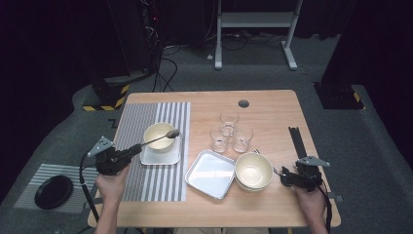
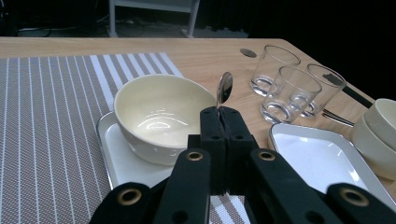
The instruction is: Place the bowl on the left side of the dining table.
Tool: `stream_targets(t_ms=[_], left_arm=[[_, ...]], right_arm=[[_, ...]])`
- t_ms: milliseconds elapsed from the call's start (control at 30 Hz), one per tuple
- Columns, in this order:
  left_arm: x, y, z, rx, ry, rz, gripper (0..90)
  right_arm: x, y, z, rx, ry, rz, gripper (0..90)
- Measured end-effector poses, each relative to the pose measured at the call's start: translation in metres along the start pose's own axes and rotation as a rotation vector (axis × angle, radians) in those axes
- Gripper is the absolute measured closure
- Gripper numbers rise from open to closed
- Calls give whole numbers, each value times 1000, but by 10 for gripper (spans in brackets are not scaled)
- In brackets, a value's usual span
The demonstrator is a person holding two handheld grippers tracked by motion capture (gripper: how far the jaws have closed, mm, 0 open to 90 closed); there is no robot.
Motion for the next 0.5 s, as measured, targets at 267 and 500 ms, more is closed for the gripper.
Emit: stream_targets(t_ms=[267, 500], left_arm=[[-4, 0, 1, 32, 28, -19, 891], [-10, 3, 4, 23, 27, -37, 891]], right_arm=[[0, 0, 0, 0, 1, 0, 385], [0, 0, 0, 0, 0, 0, 385]])
Point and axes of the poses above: each handheld gripper's, and its own axes: y roughly backward along the jaws, z roughly out of its underside, x roughly to its right, the point moved 7 cm from there along -y, roughly forward along the jaws, and after that the axes turned 14 degrees about z, right-handed, at the moved point
